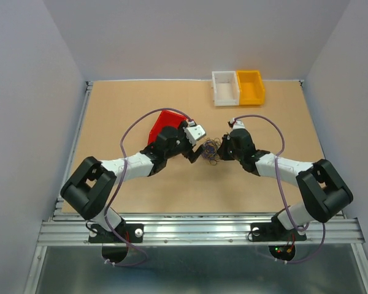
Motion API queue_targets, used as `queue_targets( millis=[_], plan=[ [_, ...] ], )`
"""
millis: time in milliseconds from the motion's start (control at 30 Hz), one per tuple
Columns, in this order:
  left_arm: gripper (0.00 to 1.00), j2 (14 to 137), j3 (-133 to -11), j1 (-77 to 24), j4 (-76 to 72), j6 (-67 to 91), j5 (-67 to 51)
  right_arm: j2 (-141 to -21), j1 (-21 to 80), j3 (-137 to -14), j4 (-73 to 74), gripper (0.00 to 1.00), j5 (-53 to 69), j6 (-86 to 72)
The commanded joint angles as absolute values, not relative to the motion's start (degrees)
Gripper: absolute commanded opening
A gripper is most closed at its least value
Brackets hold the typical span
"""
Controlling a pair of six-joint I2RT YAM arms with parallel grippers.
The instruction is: Untangle the cables
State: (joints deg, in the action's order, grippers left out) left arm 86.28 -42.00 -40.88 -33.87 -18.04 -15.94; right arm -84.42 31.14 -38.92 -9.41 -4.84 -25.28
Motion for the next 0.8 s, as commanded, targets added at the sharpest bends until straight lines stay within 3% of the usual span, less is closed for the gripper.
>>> queue_targets(
  millis=[0,233,467,567,633,667,700,733,767],
  plan=[
    [0.96,89.1,-46.9,-41.1,-33.9,-18.8,-13.5,-83.3,31.0,-41.9,-11.5,0.01,-5.4,-25.8],
    [0.95,97.3,-54.0,-41.1,-29.3,-17.2,-11.2,-80.3,31.0,-40.3,-12.4,0.01,-5.6,-25.8],
    [0.78,104.9,-60.7,-41.1,-22.2,-16.8,-13.9,-79.2,31.0,-39.8,-12.6,0.01,-6.3,-26.0],
    [0.76,106.9,-62.5,-41.2,-20.2,-16.9,-15.0,-78.7,31.0,-39.6,-12.7,0.01,-6.8,-26.2],
    [0.64,108.0,-63.4,-41.2,-19.1,-17.4,-16.1,-77.9,31.1,-39.2,-12.8,0.0,-7.2,-26.4],
    [0.53,108.5,-63.7,-41.2,-18.6,-17.6,-16.6,-77.5,31.0,-39.0,-12.8,0.0,-7.6,-26.5],
    [0.22,108.9,-64.2,-41.1,-17.8,-18.2,-17.0,-77.1,31.0,-38.8,-12.8,0.01,-9.6,-26.7],
    [0.07,109.5,-65.0,-41.1,-16.7,-18.2,-16.6,-75.4,31.0,-38.1,-12.7,0.01,-11.1,-27.4],
    [0.0,109.5,-65.1,-41.1,-16.6,-18.2,-15.8,-74.6,31.0,-37.5,-12.7,0.01,-13.4,-27.9]
  ],
)
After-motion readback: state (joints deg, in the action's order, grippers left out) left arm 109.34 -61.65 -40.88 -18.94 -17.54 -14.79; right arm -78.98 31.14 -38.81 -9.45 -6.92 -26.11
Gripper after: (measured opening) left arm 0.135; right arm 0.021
